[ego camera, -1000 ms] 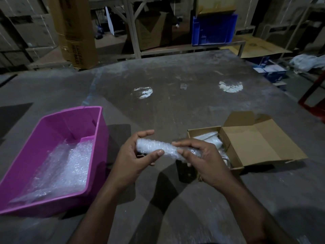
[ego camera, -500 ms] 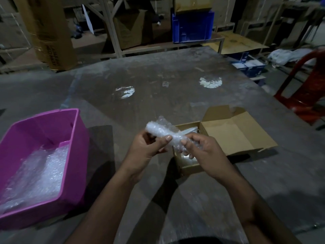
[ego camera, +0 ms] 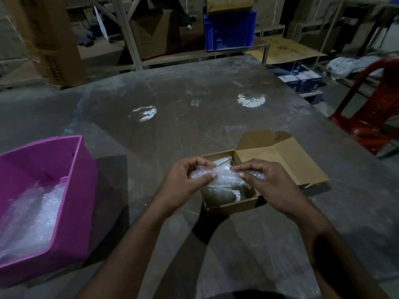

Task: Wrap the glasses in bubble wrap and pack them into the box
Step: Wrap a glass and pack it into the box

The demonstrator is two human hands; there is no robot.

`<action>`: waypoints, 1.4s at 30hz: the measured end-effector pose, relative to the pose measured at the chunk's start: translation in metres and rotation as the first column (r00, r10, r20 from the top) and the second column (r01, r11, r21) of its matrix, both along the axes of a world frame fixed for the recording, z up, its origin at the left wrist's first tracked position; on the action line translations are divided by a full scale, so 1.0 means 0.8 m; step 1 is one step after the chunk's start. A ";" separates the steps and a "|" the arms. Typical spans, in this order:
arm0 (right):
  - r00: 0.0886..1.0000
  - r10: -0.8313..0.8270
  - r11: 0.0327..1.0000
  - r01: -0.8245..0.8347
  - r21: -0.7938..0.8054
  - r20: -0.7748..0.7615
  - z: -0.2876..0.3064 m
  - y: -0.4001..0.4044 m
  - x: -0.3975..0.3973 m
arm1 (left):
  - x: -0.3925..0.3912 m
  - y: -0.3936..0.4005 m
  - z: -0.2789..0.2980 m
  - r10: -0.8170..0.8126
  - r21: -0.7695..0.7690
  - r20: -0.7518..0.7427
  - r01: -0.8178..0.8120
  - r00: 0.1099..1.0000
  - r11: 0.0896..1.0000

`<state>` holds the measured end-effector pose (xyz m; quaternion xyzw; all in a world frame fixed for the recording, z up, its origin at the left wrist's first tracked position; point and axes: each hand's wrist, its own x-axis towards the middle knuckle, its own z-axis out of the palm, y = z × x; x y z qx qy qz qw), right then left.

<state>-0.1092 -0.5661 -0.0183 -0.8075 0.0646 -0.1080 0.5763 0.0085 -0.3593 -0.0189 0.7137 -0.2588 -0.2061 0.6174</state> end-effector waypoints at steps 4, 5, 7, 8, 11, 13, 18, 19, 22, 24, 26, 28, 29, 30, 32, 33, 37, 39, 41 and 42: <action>0.997 0.053 0.996 -0.057 -0.072 -0.056 -0.005 -0.006 0.000 | 0.000 0.008 -0.008 -0.039 0.195 0.120 0.015 0.992 0.981; 0.997 0.056 0.995 -0.061 -0.076 -0.061 -0.006 -0.006 0.000 | -0.002 0.008 -0.008 -0.032 0.225 0.145 -0.001 0.989 0.974; 0.996 0.055 0.996 -0.060 -0.063 -0.074 -0.005 -0.007 0.002 | -0.006 0.008 -0.007 -0.029 0.271 0.179 -0.021 0.983 0.962; 0.995 0.055 0.997 -0.060 -0.052 -0.080 -0.004 -0.007 0.004 | -0.007 0.009 -0.006 -0.034 0.287 0.185 -0.021 0.982 0.958; 0.996 0.050 0.991 -0.059 -0.122 -0.075 -0.003 -0.007 0.008 | -0.007 0.010 -0.004 -0.016 0.304 0.213 -0.051 0.977 0.951; 0.996 0.041 0.982 -0.056 -0.182 -0.084 -0.005 -0.007 0.010 | -0.008 0.009 -0.003 0.004 0.291 0.227 -0.072 0.974 0.954; 0.995 -0.049 0.954 0.020 -0.298 -0.089 -0.010 -0.010 0.010 | -0.010 0.010 -0.008 -0.048 0.288 0.181 -0.006 0.982 0.958; 0.994 -0.066 0.946 0.035 -0.323 -0.085 -0.010 -0.011 0.009 | -0.010 0.010 -0.009 -0.064 0.297 0.184 0.007 0.981 0.955; 0.990 -0.090 0.900 0.033 -0.434 -0.111 -0.009 -0.011 0.009 | -0.013 0.010 -0.014 -0.104 0.335 0.214 0.027 0.971 0.942; 0.987 -0.097 0.843 0.015 -0.538 -0.125 -0.009 -0.011 0.009 | -0.014 0.010 -0.019 -0.123 0.370 0.229 0.031 0.966 0.928; 0.985 -0.095 0.783 -0.017 -0.622 -0.146 -0.009 -0.010 0.007 | -0.016 0.008 -0.021 -0.151 0.419 0.242 0.037 0.958 0.907; 0.983 -0.079 0.741 -0.053 -0.669 -0.165 -0.011 -0.008 0.006 | -0.020 0.006 -0.021 -0.188 0.504 0.319 0.002 0.929 0.864; 0.981 -0.074 0.722 -0.071 -0.688 -0.180 -0.011 -0.007 0.006 | -0.022 0.005 -0.020 -0.204 0.544 0.363 -0.029 0.909 0.839; 0.978 -0.074 0.704 -0.089 -0.705 -0.197 -0.012 -0.006 0.006 | -0.024 0.004 -0.019 -0.214 0.571 0.398 -0.058 0.892 0.819; 0.974 -0.075 0.671 -0.110 -0.733 -0.215 -0.014 -0.004 0.007 | -0.025 0.003 -0.018 -0.218 0.600 0.442 -0.107 0.870 0.793; 0.973 -0.079 0.657 -0.113 -0.745 -0.217 -0.014 -0.002 0.007 | -0.026 0.002 -0.018 -0.218 0.611 0.459 -0.127 0.861 0.781; 0.967 -0.086 0.590 -0.145 -0.795 -0.240 -0.008 0.002 0.012 | -0.028 -0.006 -0.014 -0.227 0.662 0.503 -0.202 0.834 0.722; 0.963 -0.073 0.551 -0.179 -0.815 -0.260 -0.005 0.005 0.016 | -0.029 -0.009 -0.013 -0.244 0.677 0.524 -0.225 0.816 0.701; 0.956 -0.054 0.521 -0.220 -0.825 -0.289 -0.005 0.006 0.020 | -0.029 -0.010 -0.011 -0.276 0.695 0.532 -0.227 0.800 0.682; 0.953 -0.044 0.511 -0.236 -0.826 -0.300 -0.008 0.005 0.023 | -0.029 -0.011 -0.010 -0.293 0.704 0.533 -0.224 0.793 0.674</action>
